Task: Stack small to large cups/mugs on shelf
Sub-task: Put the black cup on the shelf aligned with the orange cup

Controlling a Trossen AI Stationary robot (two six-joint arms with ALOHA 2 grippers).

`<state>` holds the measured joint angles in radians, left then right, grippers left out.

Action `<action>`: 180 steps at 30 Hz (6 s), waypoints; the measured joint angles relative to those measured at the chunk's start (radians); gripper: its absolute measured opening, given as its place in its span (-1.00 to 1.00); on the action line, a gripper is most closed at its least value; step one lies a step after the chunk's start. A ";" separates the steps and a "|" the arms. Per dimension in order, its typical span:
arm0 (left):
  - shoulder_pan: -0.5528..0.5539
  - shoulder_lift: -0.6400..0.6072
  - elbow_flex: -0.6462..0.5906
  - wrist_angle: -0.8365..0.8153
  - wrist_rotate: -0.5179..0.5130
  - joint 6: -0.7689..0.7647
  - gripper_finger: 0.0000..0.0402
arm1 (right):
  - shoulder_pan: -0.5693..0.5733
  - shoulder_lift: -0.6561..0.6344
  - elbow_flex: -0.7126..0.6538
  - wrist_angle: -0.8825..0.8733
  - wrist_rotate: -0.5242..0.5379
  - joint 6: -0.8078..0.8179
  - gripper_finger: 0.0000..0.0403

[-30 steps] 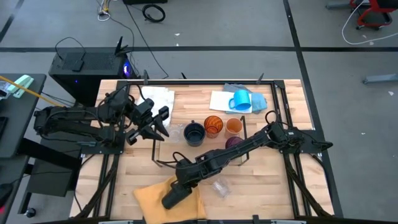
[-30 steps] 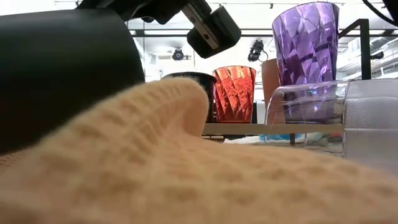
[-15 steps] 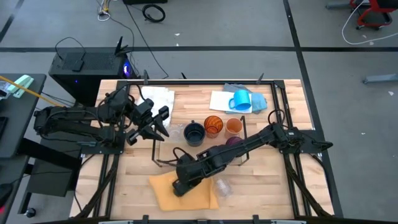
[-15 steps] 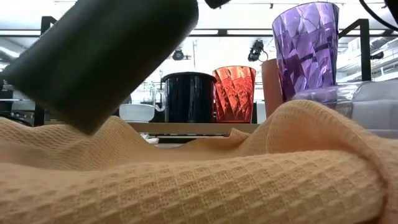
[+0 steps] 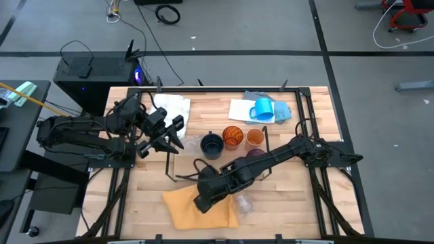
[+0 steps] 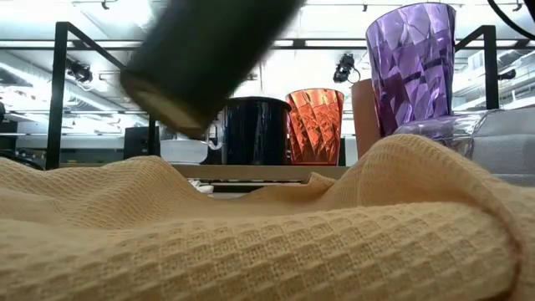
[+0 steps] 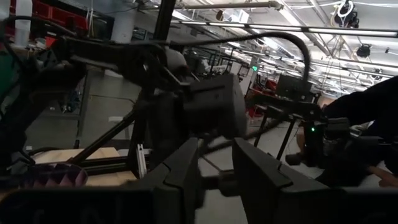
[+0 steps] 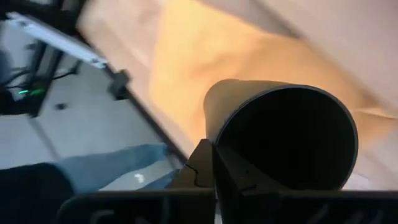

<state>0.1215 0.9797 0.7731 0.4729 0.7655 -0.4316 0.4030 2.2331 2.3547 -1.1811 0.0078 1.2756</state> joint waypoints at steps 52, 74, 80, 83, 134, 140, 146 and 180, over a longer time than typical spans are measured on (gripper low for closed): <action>0.118 0.001 0.000 -0.031 0.003 0.008 -0.47 | -0.034 -0.454 0.003 -0.331 0.244 -0.192 -1.00; 0.213 0.002 0.000 -0.035 -0.236 -0.026 -0.47 | 0.303 -1.018 -0.173 -0.389 0.923 -0.485 -1.00; 0.213 0.002 0.000 -0.035 -0.316 -0.020 -0.47 | 0.303 -1.221 -0.506 -0.339 0.902 -0.403 -1.00; 0.213 0.002 0.000 -0.035 -0.345 -0.021 -0.47 | 0.303 -1.328 -0.702 -0.233 0.877 -0.398 -1.00; 0.210 0.002 0.000 -0.037 -0.477 -0.063 -0.48 | -0.203 -1.684 -1.538 1.206 0.150 -1.059 -1.00; 0.210 0.002 0.000 -0.037 -0.475 -0.063 -0.48 | -0.540 -1.579 -1.488 1.052 -0.211 -0.843 -1.00; 0.210 0.002 0.000 -0.038 -0.461 -0.063 -0.48 | -0.679 -1.296 -1.191 0.872 -0.459 -0.899 -1.00; 0.213 0.002 0.000 -0.076 -0.446 0.036 -0.48 | -0.247 -0.535 -0.320 -0.085 -0.158 -1.060 -1.00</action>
<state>0.3347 0.9813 0.7731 0.3969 0.3199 -0.3958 0.1564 1.6984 2.0342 -1.2656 -0.1501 0.2160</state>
